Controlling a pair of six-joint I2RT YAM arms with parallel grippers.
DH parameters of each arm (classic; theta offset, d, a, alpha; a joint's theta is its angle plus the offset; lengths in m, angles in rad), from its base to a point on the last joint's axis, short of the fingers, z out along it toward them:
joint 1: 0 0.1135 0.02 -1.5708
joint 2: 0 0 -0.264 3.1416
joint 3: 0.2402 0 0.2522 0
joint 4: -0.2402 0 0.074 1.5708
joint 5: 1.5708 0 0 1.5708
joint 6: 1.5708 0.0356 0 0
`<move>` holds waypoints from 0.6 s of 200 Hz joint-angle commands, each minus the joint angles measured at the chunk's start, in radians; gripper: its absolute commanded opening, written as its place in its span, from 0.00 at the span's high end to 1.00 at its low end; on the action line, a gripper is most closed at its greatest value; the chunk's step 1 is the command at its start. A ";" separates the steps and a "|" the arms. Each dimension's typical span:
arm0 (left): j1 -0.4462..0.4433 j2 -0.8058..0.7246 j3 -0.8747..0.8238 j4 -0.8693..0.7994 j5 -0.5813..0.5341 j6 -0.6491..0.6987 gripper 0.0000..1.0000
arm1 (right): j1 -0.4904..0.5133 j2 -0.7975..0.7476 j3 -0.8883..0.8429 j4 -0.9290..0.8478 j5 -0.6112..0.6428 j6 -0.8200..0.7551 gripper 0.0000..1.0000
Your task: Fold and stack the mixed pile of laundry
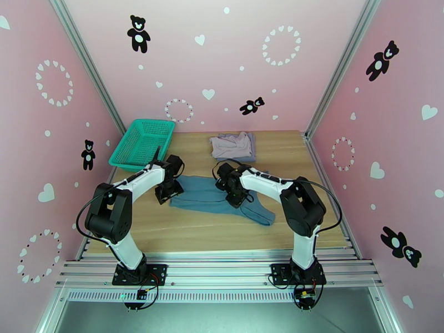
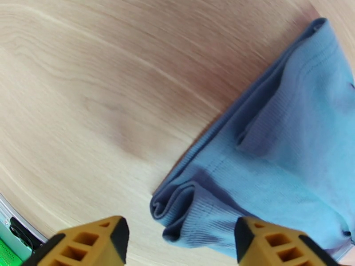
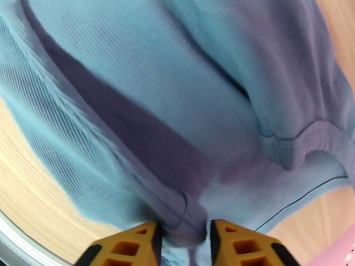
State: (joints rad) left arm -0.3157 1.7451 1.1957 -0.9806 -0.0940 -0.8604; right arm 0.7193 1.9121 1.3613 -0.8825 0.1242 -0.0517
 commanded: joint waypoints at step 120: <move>0.007 -0.216 -0.133 0.004 0.041 0.058 0.56 | -0.005 0.004 0.027 0.030 0.127 0.167 0.90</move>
State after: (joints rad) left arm -0.3157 1.5574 1.0824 -0.9806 -0.0856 -0.8299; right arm 0.7177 1.9732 1.3754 -0.8177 0.2310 0.0723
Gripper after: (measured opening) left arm 0.443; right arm 0.101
